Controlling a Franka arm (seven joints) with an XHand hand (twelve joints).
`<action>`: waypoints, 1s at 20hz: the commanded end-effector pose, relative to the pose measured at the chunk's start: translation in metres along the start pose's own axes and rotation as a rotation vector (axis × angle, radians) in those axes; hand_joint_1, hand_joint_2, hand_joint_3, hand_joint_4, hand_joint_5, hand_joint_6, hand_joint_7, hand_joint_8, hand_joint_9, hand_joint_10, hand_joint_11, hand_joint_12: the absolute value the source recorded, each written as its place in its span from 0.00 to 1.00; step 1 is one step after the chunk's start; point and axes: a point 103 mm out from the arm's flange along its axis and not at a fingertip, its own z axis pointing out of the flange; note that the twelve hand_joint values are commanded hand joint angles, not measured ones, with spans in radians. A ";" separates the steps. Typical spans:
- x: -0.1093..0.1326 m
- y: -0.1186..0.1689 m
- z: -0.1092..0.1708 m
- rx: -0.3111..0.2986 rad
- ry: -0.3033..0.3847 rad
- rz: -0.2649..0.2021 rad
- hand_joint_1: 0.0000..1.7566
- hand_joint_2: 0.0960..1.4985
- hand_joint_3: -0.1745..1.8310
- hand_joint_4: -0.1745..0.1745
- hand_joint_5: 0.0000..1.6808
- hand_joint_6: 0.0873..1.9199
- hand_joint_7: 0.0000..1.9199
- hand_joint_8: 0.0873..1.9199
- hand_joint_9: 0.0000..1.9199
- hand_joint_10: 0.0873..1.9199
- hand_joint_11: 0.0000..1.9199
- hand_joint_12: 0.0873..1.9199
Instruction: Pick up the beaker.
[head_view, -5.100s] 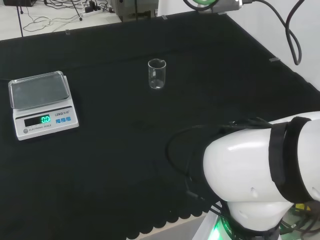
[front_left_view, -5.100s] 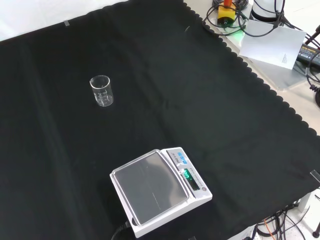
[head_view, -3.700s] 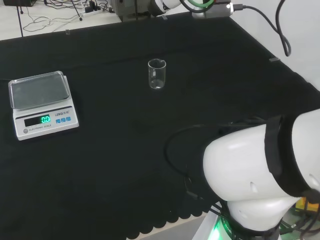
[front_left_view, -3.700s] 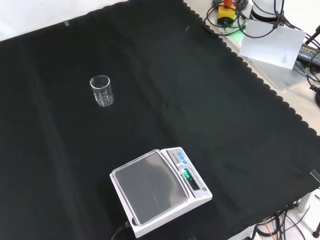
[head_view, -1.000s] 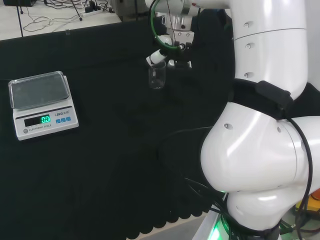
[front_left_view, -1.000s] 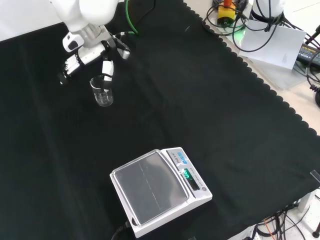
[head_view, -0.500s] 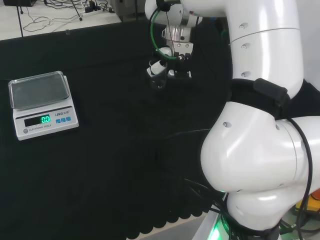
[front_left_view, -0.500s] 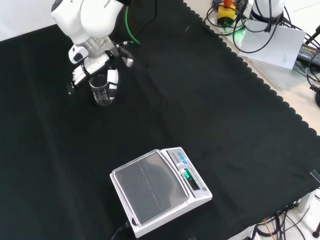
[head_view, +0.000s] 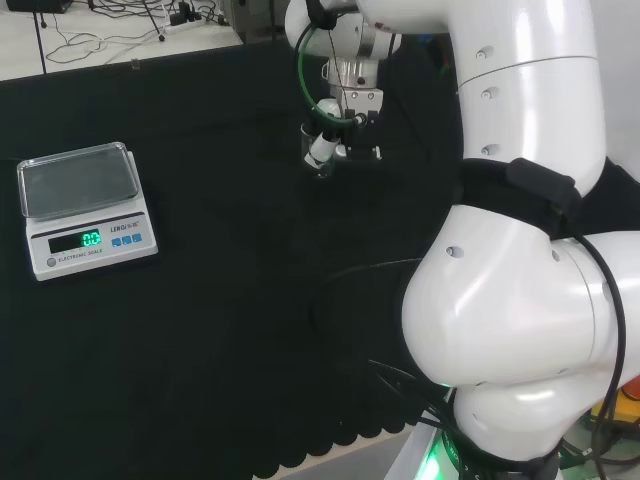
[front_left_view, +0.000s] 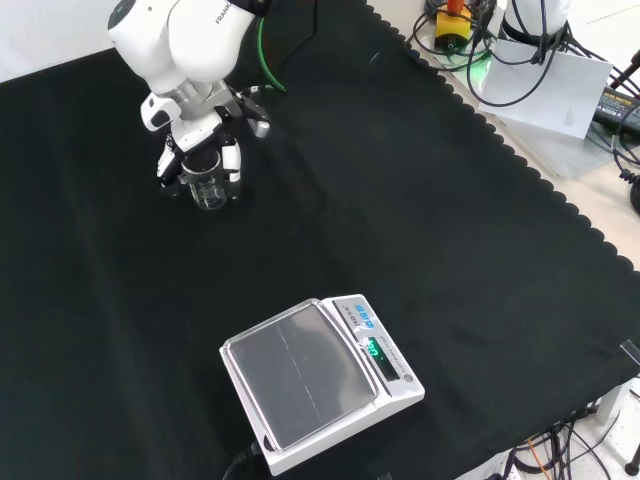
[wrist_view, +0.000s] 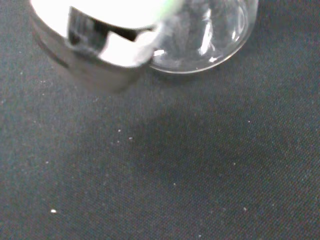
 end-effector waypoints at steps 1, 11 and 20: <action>0.002 0.001 -0.002 -0.032 -0.026 0.002 0.67 0.37 0.53 0.32 0.31 0.71 0.30 0.66 0.46 0.52 0.57 0.54; 0.009 -0.001 -0.023 -0.062 -0.048 -0.002 0.63 0.61 0.35 0.00 0.48 0.70 0.34 0.76 0.51 0.62 0.64 0.47; 0.027 -0.013 -0.076 -0.111 -0.088 -0.032 0.66 0.63 0.35 0.57 0.47 0.71 0.41 0.74 0.52 0.62 0.64 0.48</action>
